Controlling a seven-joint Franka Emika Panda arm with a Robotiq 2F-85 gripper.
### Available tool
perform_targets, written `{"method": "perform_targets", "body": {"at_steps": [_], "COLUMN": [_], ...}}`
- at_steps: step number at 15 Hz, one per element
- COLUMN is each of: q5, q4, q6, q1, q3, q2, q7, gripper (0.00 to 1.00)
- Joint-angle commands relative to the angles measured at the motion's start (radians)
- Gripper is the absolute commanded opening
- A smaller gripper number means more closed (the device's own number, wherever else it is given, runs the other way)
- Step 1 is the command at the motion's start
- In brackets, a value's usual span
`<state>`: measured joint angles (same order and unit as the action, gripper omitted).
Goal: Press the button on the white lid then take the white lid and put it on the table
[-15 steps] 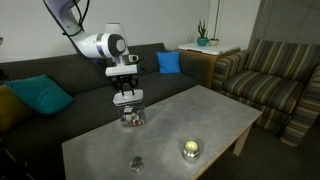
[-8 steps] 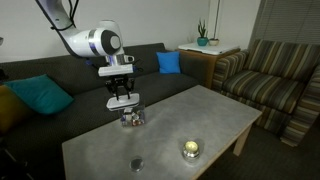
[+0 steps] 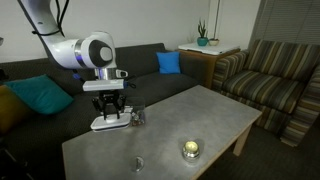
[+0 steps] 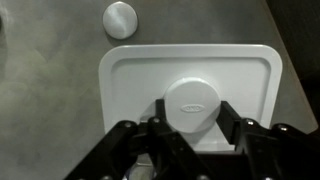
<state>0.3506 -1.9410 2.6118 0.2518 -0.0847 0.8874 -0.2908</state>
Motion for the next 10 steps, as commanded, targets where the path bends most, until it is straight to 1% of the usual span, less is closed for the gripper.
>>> {"method": "perform_targets", "body": {"at_steps": [1, 5, 10], "q5": [0.02, 0.014, 0.012], "q4": [0.015, 0.069, 0.16], "q6": [0.048, 0.077, 0.072], "q1": [0.018, 0.037, 0.074], "q3": [0.039, 0.061, 0.07], "q2": [0.049, 0.147, 0.255], "q7": [0.063, 0.106, 0.135], "gripper": [0.29, 0.29, 0.29]}}
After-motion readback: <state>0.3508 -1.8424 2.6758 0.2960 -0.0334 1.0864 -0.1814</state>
